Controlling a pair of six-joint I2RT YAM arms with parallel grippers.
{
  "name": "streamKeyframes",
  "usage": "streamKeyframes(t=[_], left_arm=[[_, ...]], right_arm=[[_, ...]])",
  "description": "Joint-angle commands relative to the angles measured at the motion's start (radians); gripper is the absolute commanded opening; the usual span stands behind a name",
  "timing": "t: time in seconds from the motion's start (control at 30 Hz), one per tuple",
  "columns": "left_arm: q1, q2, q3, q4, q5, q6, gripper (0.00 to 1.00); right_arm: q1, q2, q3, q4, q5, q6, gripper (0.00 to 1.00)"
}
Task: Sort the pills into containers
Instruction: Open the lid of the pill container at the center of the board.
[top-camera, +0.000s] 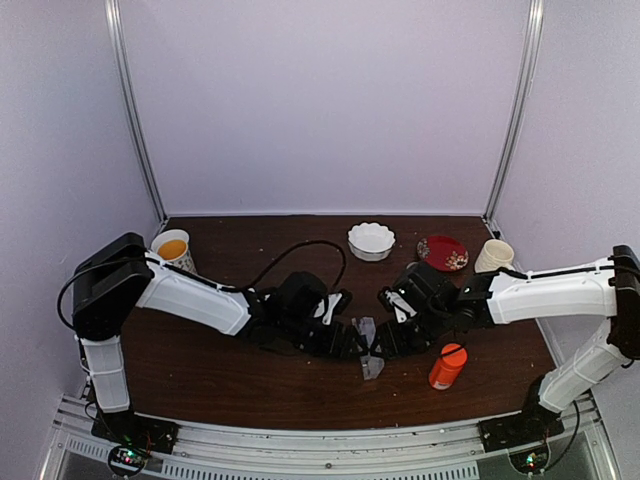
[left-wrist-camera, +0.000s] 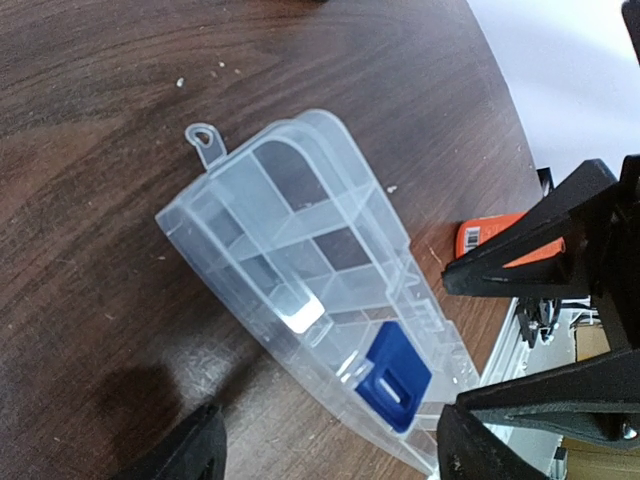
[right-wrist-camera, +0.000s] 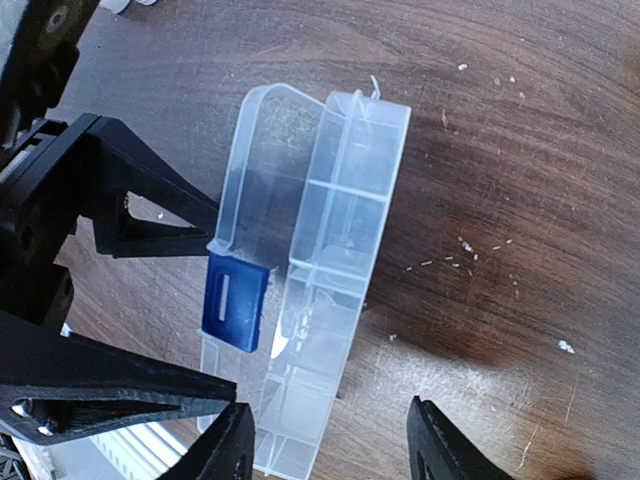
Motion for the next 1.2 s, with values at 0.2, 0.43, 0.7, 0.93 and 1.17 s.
streamKeyframes(t=[0.2,0.43,0.7,0.93,1.17], left_arm=[[-0.006,0.007,0.032,-0.143,-0.048,0.058,0.65],[-0.004,-0.001,-0.003,-0.136,-0.028,0.043,0.46],[-0.002,0.007,-0.012,-0.098,-0.012,0.023,0.4],[0.002,0.028,-0.015,-0.1,-0.029,0.013,0.4],[0.002,0.033,0.011,-0.2,-0.076,0.048,0.41]], right_arm=[[0.004,-0.001,-0.023,-0.009,0.035,-0.015,0.52],[-0.004,-0.008,-0.028,-0.05,0.095,-0.029,0.38],[-0.018,-0.016,-0.041,-0.043,0.121,-0.036,0.37],[-0.024,-0.01,-0.036,-0.079,0.204,-0.07,0.49],[-0.024,0.037,-0.023,-0.084,0.239,-0.089,0.48]])
